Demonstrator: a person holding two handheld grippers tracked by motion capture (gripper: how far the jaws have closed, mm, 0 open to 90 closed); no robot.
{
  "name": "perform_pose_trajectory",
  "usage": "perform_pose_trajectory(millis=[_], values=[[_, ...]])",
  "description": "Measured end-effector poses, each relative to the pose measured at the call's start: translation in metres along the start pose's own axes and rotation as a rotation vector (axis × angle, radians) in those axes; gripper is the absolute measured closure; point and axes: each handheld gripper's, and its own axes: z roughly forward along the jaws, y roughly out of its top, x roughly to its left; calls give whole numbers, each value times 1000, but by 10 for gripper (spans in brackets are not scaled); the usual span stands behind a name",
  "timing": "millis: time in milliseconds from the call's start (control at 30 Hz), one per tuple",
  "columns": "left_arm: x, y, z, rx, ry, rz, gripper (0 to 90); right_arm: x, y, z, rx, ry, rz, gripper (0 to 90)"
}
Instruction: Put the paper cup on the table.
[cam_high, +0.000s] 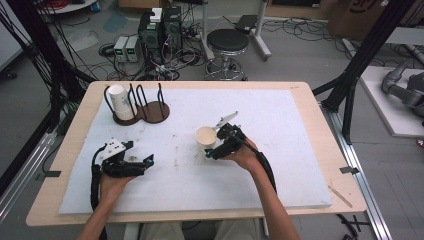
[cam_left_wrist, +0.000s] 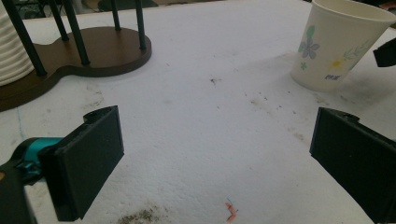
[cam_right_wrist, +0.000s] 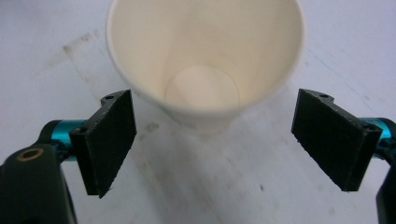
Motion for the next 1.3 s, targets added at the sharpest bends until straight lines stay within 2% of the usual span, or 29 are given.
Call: perform_pose_trajectory(millis=[133,233,333,600,800,1033,1300], values=[[0,0,0,2,0,5,27,-3,-20,-16,-71,-29,41,144],[0,0,0,-2,1,-2,27,-6,-38,-27,-145,-55,70,144],[0,0,0,-3,2,-1,27,-10,-57,-35,-195,-70,130,144],[0,0,-1,-11,0,5,27,-14,-99,-42,-283,-131,213,145],[0,-1,-3,-31,-10,4,27,-14,-121,-47,-356,-179,234,145],[0,-2,-4,-42,-10,2,27,-15,-135,-51,-433,-223,256,146],[0,-3,-7,-76,-12,6,27,-13,-139,-53,-470,-258,275,150]])
